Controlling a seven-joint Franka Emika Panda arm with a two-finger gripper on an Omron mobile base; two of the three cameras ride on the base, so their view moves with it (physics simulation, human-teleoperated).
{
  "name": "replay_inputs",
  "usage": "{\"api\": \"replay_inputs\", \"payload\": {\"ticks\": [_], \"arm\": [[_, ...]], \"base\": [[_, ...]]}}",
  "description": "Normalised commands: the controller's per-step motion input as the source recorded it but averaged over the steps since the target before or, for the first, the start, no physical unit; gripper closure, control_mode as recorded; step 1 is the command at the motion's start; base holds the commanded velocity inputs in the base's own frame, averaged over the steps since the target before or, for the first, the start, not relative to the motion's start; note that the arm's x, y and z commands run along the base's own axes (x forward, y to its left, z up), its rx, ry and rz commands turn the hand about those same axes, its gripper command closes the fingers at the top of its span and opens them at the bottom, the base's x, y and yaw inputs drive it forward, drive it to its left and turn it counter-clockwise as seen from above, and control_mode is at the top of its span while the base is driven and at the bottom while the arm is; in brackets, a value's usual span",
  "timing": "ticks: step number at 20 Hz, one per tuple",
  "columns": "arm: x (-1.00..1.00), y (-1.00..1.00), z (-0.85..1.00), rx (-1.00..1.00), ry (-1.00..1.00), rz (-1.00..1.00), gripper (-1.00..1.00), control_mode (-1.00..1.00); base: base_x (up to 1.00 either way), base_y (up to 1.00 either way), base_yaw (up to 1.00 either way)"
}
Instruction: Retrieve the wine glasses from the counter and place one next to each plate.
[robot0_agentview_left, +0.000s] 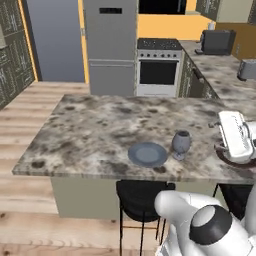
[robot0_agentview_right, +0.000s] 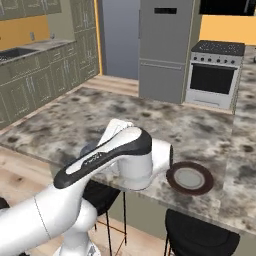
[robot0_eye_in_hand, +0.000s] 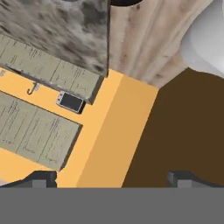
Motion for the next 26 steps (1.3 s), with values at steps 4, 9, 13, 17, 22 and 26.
{"api": "replay_inputs", "payload": {"ticks": [4, 9, 13, 17, 22, 26], "arm": [[0.00, 0.00, 0.00, 0.00, 0.00, 0.00, -1.00, 1.00], [0.00, 0.00, 0.00, 0.00, 0.00, 0.00, -1.00, 1.00], [0.00, 0.00, 0.00, 0.00, 0.00, 0.00, -1.00, 1.00], [0.00, 0.00, 0.00, 0.00, 0.00, 0.00, -1.00, 1.00], [0.00, 0.00, 0.00, 0.00, 0.00, 0.00, -1.00, 1.00], [0.00, 0.00, 0.00, 0.00, 0.00, 0.00, -1.00, 1.00]], "base": [[-1.00, 0.90, -0.03], [-0.91, 1.00, 0.00], [-0.05, 1.00, 0.04], [0.70, 1.00, 0.00], [1.00, 1.00, 0.00], [1.00, 1.00, 0.00]]}}
